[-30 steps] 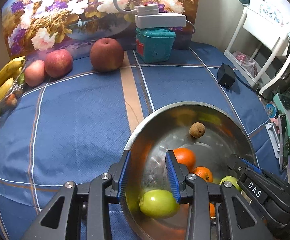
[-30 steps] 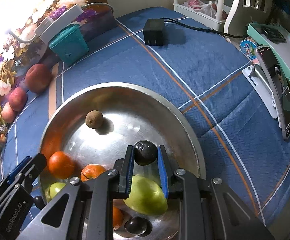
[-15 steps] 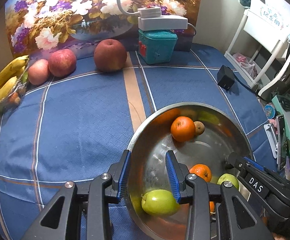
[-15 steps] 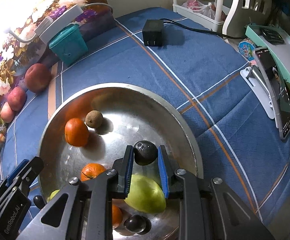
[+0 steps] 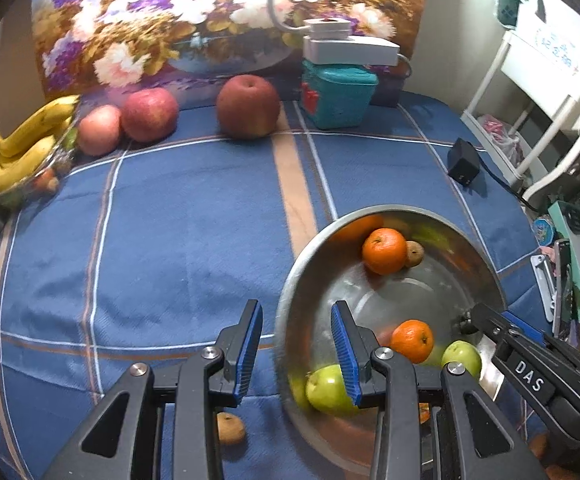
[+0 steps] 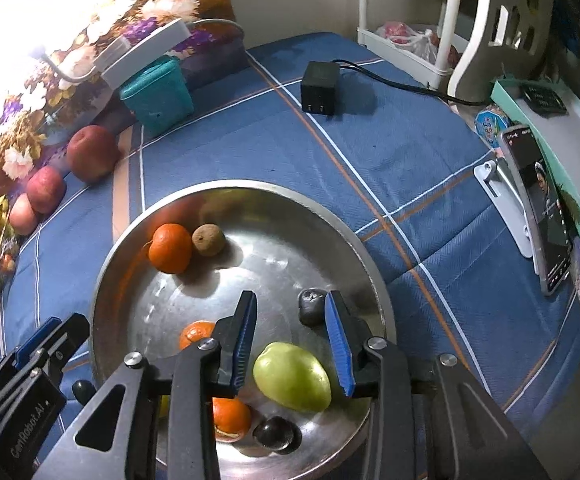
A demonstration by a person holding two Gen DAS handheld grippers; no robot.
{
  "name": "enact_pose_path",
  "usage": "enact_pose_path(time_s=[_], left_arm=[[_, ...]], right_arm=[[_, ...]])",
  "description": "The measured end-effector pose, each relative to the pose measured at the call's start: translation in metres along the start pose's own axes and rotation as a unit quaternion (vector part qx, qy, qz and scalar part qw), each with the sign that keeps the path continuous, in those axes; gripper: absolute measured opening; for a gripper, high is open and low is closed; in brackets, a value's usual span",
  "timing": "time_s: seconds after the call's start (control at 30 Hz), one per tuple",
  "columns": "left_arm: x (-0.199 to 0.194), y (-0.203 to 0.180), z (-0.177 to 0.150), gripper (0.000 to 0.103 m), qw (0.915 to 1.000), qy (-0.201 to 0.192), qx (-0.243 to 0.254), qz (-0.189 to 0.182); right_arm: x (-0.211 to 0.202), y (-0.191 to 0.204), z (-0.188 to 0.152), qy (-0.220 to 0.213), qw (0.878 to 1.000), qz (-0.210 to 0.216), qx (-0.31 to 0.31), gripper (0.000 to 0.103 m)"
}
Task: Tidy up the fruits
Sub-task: 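Open the left tool over the plate while the right tool releases the plum there, then withdraw both open tools from the plate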
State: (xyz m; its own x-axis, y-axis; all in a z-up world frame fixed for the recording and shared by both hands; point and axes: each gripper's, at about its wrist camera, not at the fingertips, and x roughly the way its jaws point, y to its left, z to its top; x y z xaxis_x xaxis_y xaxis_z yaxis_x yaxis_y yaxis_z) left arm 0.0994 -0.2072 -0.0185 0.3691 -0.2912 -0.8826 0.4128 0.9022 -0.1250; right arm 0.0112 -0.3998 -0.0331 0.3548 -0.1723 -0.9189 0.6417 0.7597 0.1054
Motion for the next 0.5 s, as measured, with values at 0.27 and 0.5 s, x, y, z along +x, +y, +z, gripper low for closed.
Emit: enact_pose_path(time_s=[0.27, 0.5], left_arm=[[0.007, 0.026, -0.005, 0.04, 0.9992, 0.016, -0.031, 0.022], [0.012, 0.036, -0.008, 0.04, 0.9983, 0.024, -0.044, 0.031]], right_arm=[[0.002, 0.009, -0.004, 0.011, 1.0, 0.0, -0.02, 0.036], [0.012, 0.012, -0.008, 0.028, 0.999, -0.003, -0.027, 0.043]])
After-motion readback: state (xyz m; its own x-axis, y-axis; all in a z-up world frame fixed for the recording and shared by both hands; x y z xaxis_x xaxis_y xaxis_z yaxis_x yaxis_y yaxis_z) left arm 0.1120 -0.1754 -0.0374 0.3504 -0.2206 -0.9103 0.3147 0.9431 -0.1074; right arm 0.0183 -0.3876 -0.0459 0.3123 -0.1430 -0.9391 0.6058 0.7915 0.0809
